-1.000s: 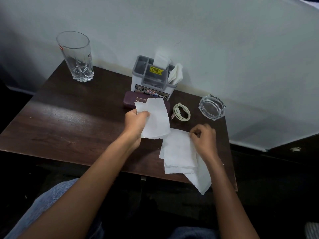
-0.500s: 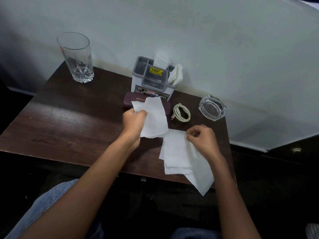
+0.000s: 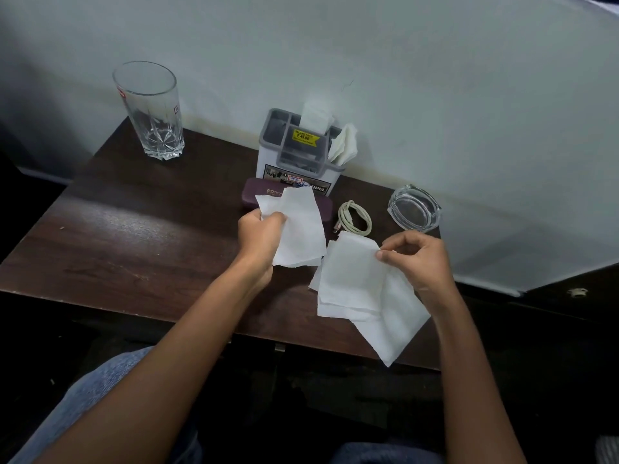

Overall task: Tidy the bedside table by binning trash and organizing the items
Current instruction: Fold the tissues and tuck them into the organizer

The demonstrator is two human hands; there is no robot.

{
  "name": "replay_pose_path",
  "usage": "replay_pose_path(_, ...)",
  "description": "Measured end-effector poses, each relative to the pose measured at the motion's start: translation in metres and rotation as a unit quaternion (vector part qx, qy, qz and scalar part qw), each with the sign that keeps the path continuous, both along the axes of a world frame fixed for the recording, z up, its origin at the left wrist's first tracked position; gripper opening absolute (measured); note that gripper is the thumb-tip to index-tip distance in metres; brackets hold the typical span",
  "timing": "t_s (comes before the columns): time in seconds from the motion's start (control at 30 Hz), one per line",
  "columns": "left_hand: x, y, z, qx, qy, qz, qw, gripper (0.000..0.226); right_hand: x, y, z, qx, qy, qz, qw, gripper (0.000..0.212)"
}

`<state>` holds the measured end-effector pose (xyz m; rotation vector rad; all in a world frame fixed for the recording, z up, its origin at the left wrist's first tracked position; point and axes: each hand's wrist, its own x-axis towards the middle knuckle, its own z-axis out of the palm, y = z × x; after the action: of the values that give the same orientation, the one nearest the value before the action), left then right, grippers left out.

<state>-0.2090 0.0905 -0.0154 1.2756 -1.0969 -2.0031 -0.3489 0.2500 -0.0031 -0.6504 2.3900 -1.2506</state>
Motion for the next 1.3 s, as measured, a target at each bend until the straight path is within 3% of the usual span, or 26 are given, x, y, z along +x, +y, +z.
replay_pose_path(0.17, -0.001, 0.0, -0.001, -0.008, -0.005, 0.003, 1.0, 0.026, 0.0, 0.001, 0.002, -0.026, -0.037, -0.018, 0.999, 0.02)
replay_pose_path(0.4, 0.0, -0.002, -0.001, -0.017, -0.003, -0.021, 1.0, 0.016, 0.001, 0.006, 0.019, -0.163, -0.187, 0.009, 0.969, 0.027)
replay_pose_path(0.77, -0.004, 0.012, -0.007, 0.035, 0.018, -0.222, 0.974, 0.018, 0.01, 0.003, 0.044, -0.241, -0.301, 0.125, 0.914, 0.021)
replay_pose_path(0.87, -0.007, 0.021, -0.009, 0.066, 0.037, -0.255, 0.964, 0.022, 0.016, -0.004, 0.041, -0.238, -0.286, 0.114, 0.921, 0.024)
replay_pose_path(1.03, -0.008, 0.03, -0.009, 0.099, 0.069, -0.31, 0.943, 0.033, 0.02, -0.015, 0.029, -0.165, -0.207, 0.038, 0.964, 0.028)
replay_pose_path(1.3, -0.008, 0.03, -0.008, 0.184, 0.083, -0.267, 0.942, 0.034, 0.019, -0.017, 0.023, -0.1, -0.121, 0.007, 0.988, 0.033)
